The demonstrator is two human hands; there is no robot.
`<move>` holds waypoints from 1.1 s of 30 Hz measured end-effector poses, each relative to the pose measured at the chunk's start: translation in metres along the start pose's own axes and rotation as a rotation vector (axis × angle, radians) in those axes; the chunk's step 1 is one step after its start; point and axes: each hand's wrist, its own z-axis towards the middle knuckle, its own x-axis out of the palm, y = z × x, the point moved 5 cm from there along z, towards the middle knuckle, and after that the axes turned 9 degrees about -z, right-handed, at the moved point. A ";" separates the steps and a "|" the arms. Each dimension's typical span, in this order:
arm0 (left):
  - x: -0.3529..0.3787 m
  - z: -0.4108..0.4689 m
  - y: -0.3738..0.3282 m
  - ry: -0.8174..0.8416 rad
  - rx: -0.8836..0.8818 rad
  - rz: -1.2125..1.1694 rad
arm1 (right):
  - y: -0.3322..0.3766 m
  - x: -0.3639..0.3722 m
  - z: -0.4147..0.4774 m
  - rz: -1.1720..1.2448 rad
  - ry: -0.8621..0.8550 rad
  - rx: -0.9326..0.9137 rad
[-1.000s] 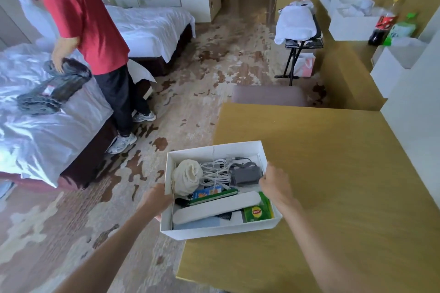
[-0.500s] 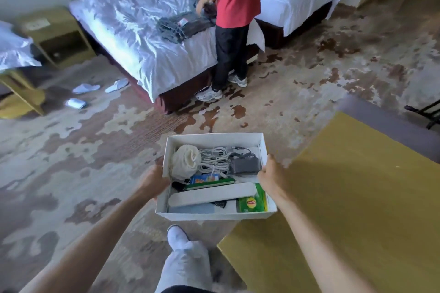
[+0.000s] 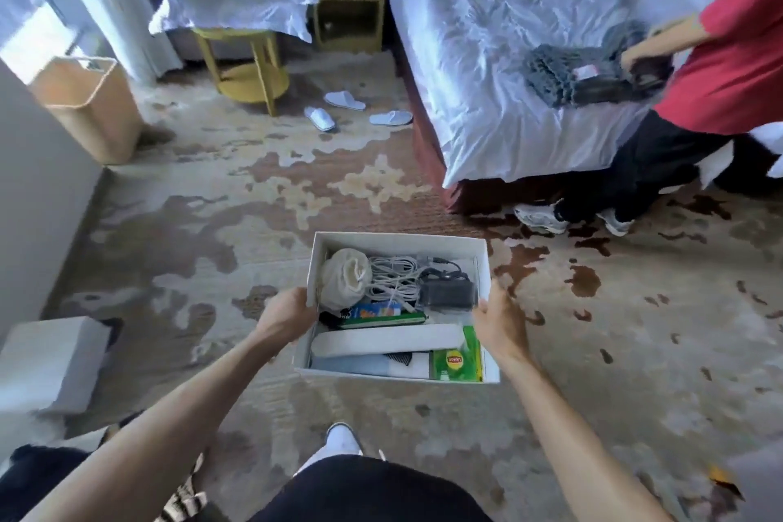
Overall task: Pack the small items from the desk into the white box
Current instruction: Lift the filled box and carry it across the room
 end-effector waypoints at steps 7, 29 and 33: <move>-0.092 0.035 0.067 -0.191 -0.183 -0.148 | 0.160 0.039 0.098 -0.058 0.061 -0.308; -0.182 -0.005 0.237 -0.796 -0.927 -0.612 | 0.574 0.227 0.140 -0.177 0.635 -1.214; -0.196 0.007 0.280 -0.797 -0.934 -0.682 | 0.622 0.257 0.125 -0.223 0.625 -1.236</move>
